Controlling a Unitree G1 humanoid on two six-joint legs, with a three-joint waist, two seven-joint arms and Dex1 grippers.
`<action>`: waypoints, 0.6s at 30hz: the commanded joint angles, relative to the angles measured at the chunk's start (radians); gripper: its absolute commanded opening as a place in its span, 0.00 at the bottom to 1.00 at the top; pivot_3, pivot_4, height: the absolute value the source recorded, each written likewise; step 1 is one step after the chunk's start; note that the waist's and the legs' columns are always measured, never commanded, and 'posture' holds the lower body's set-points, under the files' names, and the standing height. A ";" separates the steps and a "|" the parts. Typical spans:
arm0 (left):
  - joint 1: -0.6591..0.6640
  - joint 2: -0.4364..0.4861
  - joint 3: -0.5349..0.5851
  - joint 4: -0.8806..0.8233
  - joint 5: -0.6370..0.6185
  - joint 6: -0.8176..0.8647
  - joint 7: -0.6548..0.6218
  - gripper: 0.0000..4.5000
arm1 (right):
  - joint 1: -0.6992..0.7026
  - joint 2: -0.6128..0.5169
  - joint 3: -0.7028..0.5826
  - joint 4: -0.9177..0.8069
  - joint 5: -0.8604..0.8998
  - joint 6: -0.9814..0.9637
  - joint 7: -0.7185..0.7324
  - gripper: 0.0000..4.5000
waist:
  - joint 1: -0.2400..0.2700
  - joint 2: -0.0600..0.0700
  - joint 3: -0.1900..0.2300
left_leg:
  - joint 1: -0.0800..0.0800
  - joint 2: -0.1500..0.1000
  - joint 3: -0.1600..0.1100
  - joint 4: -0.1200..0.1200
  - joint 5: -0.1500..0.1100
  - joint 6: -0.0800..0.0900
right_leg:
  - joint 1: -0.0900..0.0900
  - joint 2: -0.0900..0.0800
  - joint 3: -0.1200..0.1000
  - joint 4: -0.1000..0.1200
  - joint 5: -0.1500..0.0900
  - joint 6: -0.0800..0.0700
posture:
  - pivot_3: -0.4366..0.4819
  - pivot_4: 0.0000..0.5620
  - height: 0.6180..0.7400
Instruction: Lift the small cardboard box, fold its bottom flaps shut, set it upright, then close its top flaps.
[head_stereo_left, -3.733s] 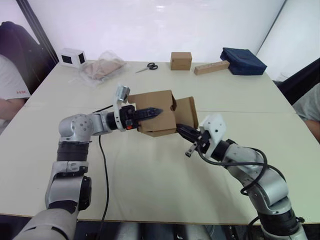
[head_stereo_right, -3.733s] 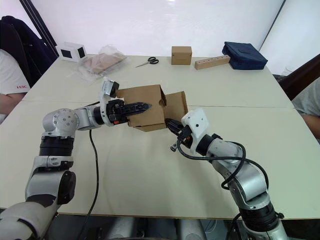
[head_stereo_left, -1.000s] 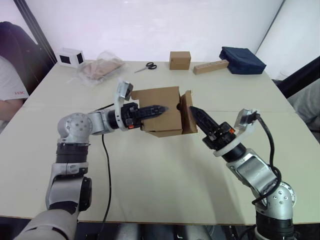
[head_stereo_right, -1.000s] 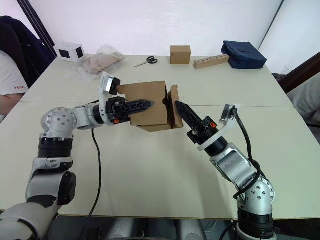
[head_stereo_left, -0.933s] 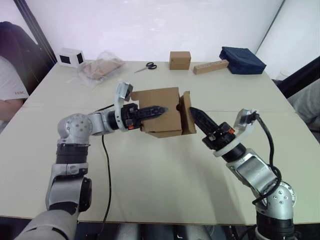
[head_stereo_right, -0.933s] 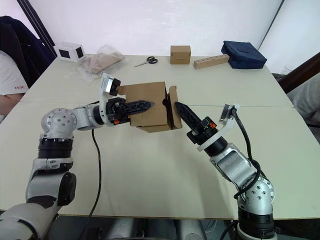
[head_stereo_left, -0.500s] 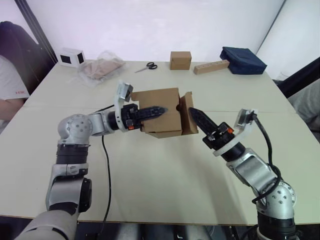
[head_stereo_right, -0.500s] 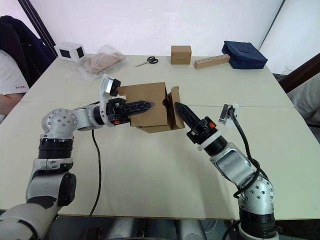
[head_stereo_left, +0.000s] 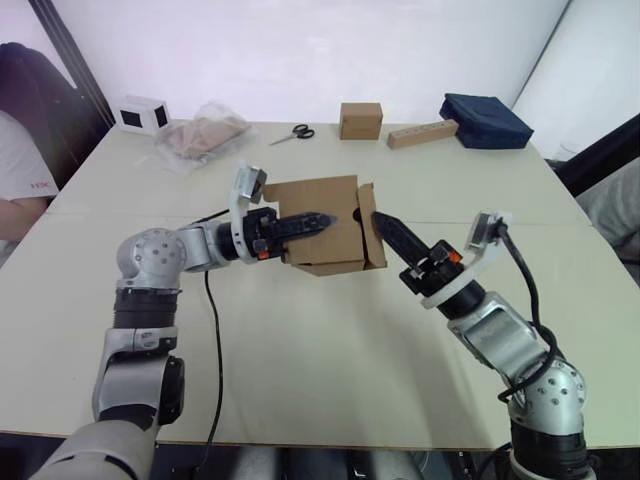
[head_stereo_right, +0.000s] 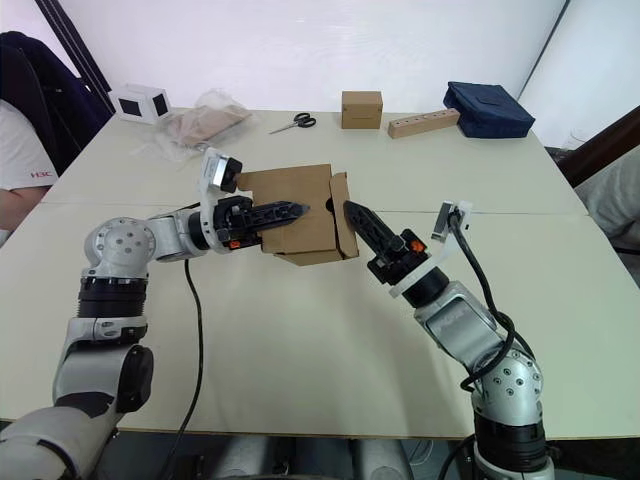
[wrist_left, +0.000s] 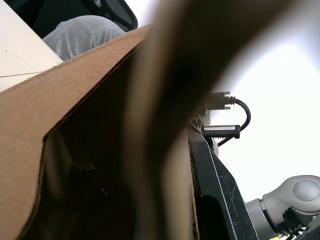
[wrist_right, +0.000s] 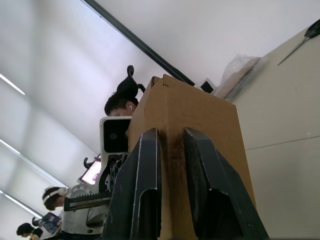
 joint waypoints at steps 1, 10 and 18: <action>-0.006 -0.008 0.017 -0.045 -0.021 -0.016 0.000 0.00 | -0.024 0.012 0.006 -0.041 -0.031 -0.023 -0.008 0.16 | 0.000 0.000 0.000 | 0.000 0.000 0.000 0.000 0.000 0.000 | 0.000 0.000 0.000 0.000 0.000 0.000 | 0.48 0.27 1.00; 0.000 -0.011 0.030 -0.059 -0.037 -0.002 0.011 0.00 | -0.024 0.033 0.014 -0.026 -0.082 -0.033 -0.001 0.16 | 0.000 0.000 0.000 | 0.000 0.000 0.000 0.000 0.000 0.000 | 0.000 0.000 0.000 0.000 0.000 0.000 | 0.48 0.27 1.00; 0.007 -0.021 0.026 -0.073 -0.048 -0.002 0.026 0.00 | -0.030 0.055 0.010 -0.017 -0.130 -0.041 -0.001 0.16 | 0.000 0.000 0.000 | 0.000 0.000 0.000 0.000 0.000 0.000 | 0.000 0.000 0.000 0.000 0.000 0.000 | 0.48 0.27 1.00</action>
